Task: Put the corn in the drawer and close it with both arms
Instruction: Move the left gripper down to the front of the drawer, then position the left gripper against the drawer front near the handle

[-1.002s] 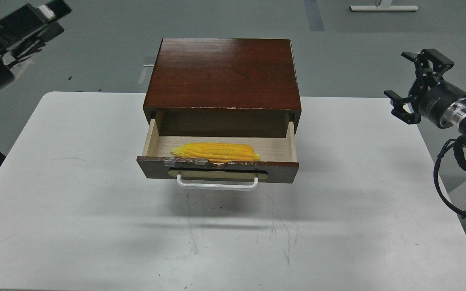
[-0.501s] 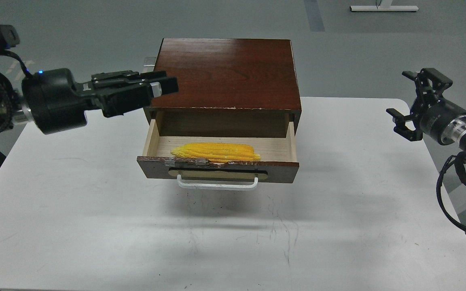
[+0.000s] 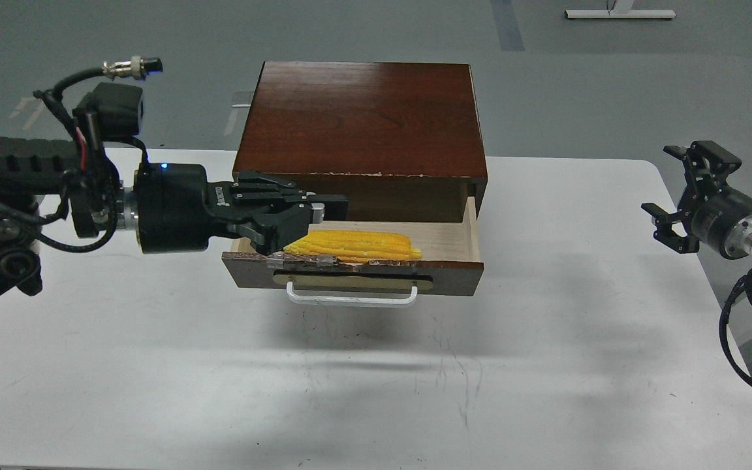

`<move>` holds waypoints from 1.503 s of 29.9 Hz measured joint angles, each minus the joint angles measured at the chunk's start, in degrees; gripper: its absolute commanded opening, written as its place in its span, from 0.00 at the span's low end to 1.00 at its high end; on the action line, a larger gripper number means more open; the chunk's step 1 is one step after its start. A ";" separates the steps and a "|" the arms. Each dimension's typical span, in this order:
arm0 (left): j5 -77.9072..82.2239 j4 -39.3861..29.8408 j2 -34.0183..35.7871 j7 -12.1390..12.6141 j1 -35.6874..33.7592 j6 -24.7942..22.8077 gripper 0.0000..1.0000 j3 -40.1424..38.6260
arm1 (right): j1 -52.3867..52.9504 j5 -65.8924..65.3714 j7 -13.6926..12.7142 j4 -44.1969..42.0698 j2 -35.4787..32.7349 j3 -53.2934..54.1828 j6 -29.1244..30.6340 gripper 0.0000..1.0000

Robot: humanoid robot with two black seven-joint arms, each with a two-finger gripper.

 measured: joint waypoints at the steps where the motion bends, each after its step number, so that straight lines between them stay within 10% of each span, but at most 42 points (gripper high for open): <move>1: 0.64 0.00 -0.02 0.00 0.00 1.41 0.00 0.03 | -0.06 0.00 0.00 -0.68 0.14 -0.37 0.01 1.00; 11: 16.03 -0.10 0.49 -0.03 0.08 17.20 0.00 3.56 | -0.91 0.00 1.11 -2.32 0.47 -2.35 0.01 1.00; 23: 16.81 -0.10 6.91 -0.01 0.88 18.78 0.00 21.96 | -1.85 -0.09 1.37 -5.01 1.22 -4.82 0.02 1.00; 45: 25.97 0.38 2.98 -0.01 7.53 28.68 0.00 22.44 | -2.27 -0.12 1.76 -7.90 2.95 -5.38 0.01 1.00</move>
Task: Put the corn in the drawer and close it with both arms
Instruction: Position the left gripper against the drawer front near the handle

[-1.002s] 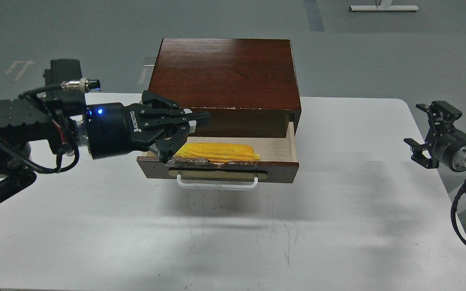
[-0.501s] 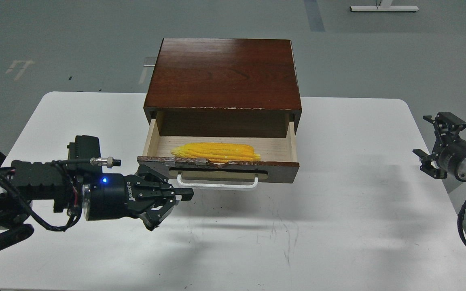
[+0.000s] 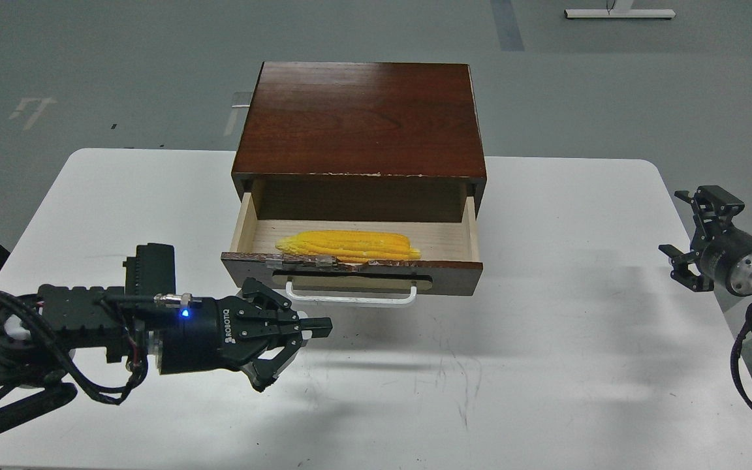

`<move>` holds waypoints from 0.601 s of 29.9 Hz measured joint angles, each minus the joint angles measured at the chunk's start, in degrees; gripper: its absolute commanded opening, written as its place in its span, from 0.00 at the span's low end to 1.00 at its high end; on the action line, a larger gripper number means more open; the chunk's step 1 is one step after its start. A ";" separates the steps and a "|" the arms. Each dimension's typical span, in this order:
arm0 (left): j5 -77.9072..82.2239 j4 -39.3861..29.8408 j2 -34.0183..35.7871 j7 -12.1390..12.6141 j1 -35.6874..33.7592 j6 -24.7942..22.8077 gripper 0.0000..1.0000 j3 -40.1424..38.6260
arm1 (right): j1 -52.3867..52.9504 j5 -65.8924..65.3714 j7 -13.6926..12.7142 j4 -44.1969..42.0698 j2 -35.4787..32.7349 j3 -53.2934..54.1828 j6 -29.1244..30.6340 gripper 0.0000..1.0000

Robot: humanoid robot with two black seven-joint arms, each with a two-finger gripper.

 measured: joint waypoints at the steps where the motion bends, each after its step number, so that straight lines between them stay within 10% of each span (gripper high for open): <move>1: -0.01 0.11 0.04 0.00 0.00 0.00 0.00 0.00 | -0.01 0.00 0.00 0.00 0.03 0.00 0.00 1.00; 18: 0.10 3.69 -0.60 0.00 1.53 -0.10 0.00 0.25 | -0.51 0.00 0.00 -0.09 0.06 -0.29 0.00 1.00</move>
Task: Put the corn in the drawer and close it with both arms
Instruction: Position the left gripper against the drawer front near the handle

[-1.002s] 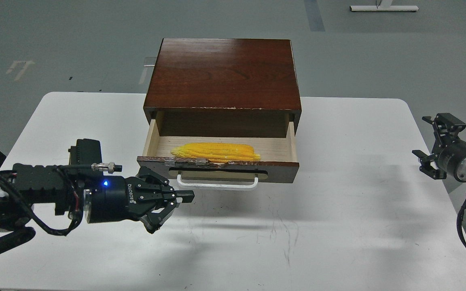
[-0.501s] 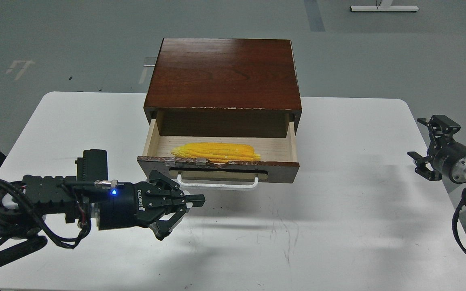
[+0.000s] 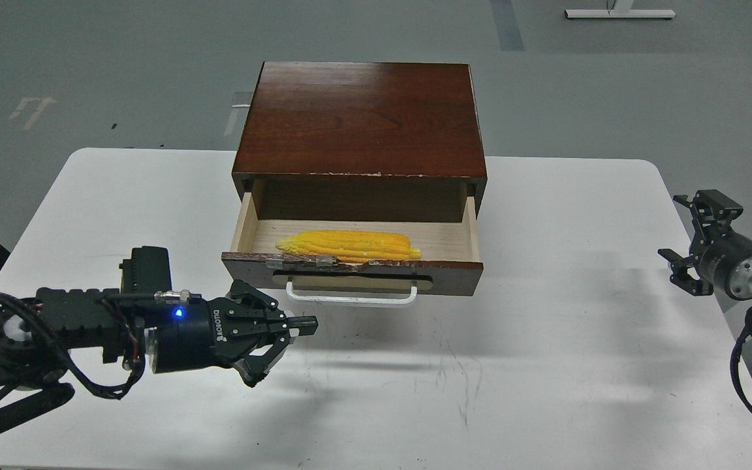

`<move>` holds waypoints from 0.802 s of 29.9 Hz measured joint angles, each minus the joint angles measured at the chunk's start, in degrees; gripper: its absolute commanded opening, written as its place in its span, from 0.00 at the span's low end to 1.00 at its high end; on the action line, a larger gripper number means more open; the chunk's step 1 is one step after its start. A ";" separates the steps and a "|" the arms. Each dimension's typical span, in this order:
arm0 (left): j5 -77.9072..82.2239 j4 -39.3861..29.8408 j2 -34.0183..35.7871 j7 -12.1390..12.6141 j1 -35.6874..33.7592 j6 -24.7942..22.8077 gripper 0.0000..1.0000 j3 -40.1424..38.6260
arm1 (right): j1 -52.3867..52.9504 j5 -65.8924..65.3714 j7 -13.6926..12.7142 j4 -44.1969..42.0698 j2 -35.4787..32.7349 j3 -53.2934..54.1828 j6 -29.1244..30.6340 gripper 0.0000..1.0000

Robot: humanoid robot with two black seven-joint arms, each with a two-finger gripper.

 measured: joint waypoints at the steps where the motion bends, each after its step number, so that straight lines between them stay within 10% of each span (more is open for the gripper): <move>1: -0.02 0.03 -0.14 0.00 0.04 0.08 0.00 -0.10 | 0.00 0.00 0.00 0.00 0.00 -0.28 0.00 1.00; 24: 0.16 4.43 -3.03 0.04 0.18 1.51 0.00 -0.98 | 0.61 0.04 0.08 -1.58 1.79 -1.20 -0.01 1.00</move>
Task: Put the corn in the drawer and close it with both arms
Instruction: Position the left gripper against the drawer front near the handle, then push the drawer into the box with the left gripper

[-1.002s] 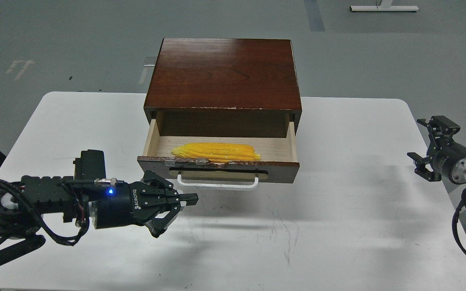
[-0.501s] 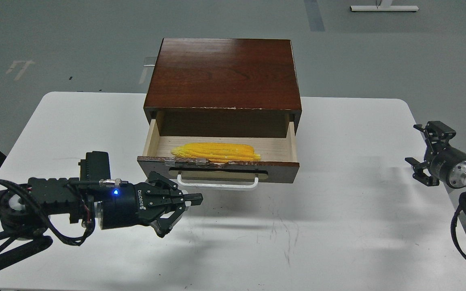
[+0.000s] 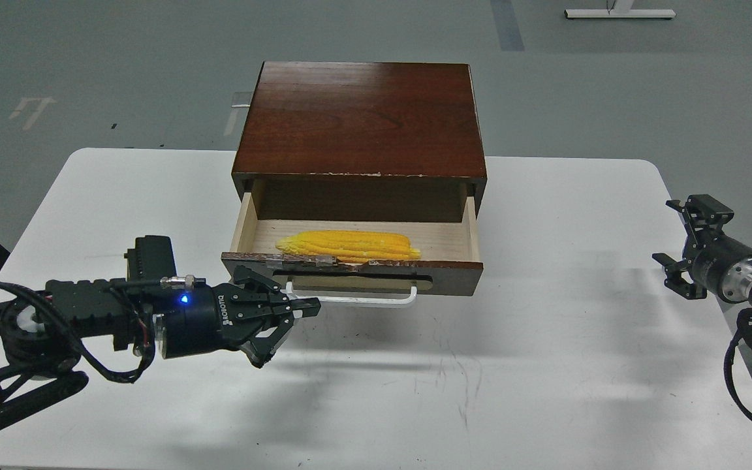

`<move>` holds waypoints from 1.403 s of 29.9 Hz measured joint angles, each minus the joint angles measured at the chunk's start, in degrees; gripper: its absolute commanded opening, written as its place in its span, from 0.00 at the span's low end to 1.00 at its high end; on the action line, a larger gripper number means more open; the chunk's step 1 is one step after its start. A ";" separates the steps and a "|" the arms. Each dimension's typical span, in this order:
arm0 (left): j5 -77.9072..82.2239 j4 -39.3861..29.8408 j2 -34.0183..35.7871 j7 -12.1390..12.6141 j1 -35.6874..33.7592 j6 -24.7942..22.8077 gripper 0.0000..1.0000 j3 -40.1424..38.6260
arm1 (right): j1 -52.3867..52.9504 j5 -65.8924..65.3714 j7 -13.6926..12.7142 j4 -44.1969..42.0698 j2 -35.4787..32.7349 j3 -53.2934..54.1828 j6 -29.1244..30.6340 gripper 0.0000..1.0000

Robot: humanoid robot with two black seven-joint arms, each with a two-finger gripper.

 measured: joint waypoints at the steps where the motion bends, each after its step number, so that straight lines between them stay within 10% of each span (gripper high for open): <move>1: 0.12 0.03 -0.03 -0.01 0.00 0.01 0.00 0.07 | 0.07 0.00 0.00 0.00 0.11 0.00 0.00 1.00; 42: 0.85 8.92 -8.07 3.19 -0.79 0.68 0.00 -3.24 | 0.52 0.00 0.00 0.01 0.92 0.09 0.02 1.00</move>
